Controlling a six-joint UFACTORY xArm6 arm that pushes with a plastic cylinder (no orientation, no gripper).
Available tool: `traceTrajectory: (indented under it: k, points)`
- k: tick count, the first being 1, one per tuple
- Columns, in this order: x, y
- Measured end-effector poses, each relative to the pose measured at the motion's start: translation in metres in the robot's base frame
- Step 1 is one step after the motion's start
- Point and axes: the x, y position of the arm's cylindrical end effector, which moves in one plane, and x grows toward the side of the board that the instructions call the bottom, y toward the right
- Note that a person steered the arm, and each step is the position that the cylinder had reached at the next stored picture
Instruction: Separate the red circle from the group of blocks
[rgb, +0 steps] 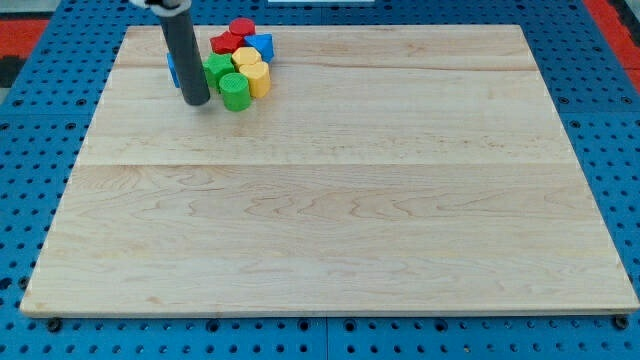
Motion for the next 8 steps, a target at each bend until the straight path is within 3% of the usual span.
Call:
traceTrajectory:
  k: [1,2,3,4,6,8]
  points:
    - [0.010,0.095]
    - [-0.058,0.175]
    - [-0.134,0.164]
    - [-0.167,0.110]
    - [-0.146,0.003]
    - [-0.105,-0.013]
